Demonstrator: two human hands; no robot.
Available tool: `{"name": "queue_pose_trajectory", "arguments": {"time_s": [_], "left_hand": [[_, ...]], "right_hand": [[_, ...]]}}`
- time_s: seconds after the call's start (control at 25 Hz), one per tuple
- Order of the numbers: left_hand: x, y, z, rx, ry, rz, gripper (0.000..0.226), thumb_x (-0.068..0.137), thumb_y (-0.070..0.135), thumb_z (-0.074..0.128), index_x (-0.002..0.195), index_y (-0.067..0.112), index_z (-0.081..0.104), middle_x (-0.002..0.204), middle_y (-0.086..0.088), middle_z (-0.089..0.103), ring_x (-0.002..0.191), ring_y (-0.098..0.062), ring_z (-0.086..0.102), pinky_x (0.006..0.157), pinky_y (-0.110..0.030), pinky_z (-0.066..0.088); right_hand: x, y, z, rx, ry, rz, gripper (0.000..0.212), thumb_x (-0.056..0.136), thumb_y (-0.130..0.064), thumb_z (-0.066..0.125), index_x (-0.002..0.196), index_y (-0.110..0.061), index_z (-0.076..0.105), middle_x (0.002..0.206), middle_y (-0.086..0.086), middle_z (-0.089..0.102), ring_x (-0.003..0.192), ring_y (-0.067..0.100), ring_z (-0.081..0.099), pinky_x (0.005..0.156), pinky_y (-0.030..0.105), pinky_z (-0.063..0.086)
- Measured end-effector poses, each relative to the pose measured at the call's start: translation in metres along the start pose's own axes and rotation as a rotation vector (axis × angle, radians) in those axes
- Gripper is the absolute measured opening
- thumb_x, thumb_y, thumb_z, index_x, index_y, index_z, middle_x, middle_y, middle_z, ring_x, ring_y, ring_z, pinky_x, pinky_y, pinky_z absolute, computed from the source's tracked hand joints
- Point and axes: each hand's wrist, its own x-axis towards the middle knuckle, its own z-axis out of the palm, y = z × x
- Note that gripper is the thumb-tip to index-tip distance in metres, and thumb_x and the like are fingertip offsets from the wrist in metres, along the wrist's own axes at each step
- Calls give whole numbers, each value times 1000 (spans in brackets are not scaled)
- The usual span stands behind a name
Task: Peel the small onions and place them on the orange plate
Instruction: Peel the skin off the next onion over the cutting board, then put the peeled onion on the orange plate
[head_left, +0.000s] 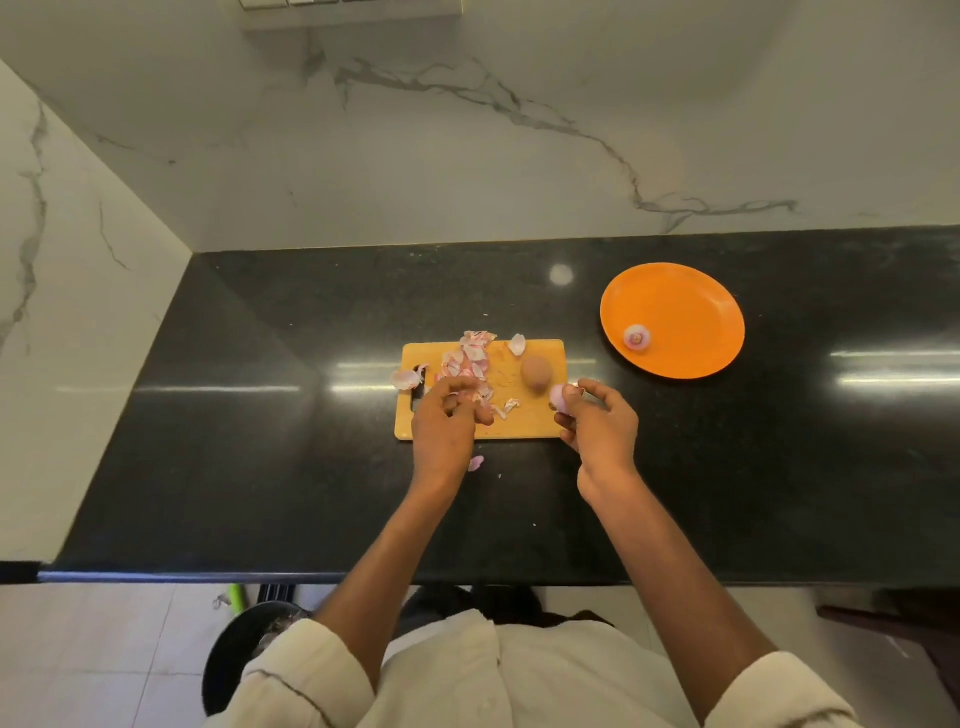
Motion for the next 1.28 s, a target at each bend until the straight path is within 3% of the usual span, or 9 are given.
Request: {"name": "queue_pose_trajectory", "arguments": {"time_s": [0.08,0.2,0.28,0.36,0.44,0.72,0.92,1.12,1.28], "left_hand": [[-9,-8,-1,-14,15,3,31,108,14,54,137,25,58,114,-3,73,108,-14,70,61,-13,54],[-4,-21,-4,88,-58,55,30,109,27,58,139,24,60,123,1,69,114,-12,68,83,-28,62],[10,-25,-14,202,-36,169,20,110,29,57,121,20,71,115,2,70,107,-13,67,87,-30,57],[30,-24,-26,284,12,243,31,111,28,53,95,14,75,102,0,72,92,-9,65,80,-30,50],[44,-23,-34,352,50,310,42,113,30,50,83,10,73,93,-2,70,86,-11,62,76,-32,47],[55,-25,-11,496,-173,521,27,111,33,54,93,20,69,99,4,66,95,-13,58,82,-32,42],[68,-21,14,647,-198,652,24,109,33,57,112,18,76,116,1,71,110,-15,61,92,-33,46],[87,-10,37,678,-130,631,23,108,30,57,116,18,75,121,0,71,118,-19,60,99,-36,45],[78,-10,44,656,-83,616,19,108,26,58,117,19,73,122,2,69,119,-15,58,100,-35,45]], "right_hand": [[1,7,-3,-20,8,-19,28,100,-16,72,126,-25,67,110,-3,69,99,16,70,79,31,59],[6,12,-2,-47,23,-24,21,103,-18,65,124,-25,65,110,-1,67,97,16,67,75,29,57],[10,16,2,-91,35,-59,17,105,-24,62,122,-23,67,111,-1,68,98,16,67,78,31,57],[16,19,7,-175,106,-111,21,103,-32,65,123,-24,68,120,-1,68,106,16,65,88,35,57],[17,20,12,-213,191,-144,27,99,-33,71,125,-26,66,126,-3,64,112,16,62,91,35,55],[35,-9,23,-74,353,-264,24,99,-20,72,122,-22,66,105,-11,63,106,14,65,86,29,52],[66,-32,6,-88,461,-274,30,107,-27,60,136,-20,63,122,0,62,110,20,60,91,37,54],[124,-70,-12,-403,403,-383,35,109,-15,53,143,-18,63,140,8,65,128,29,60,92,33,49],[157,-77,-24,-811,306,-403,41,105,-14,59,146,-15,60,138,10,63,131,33,52,100,45,50]]}}
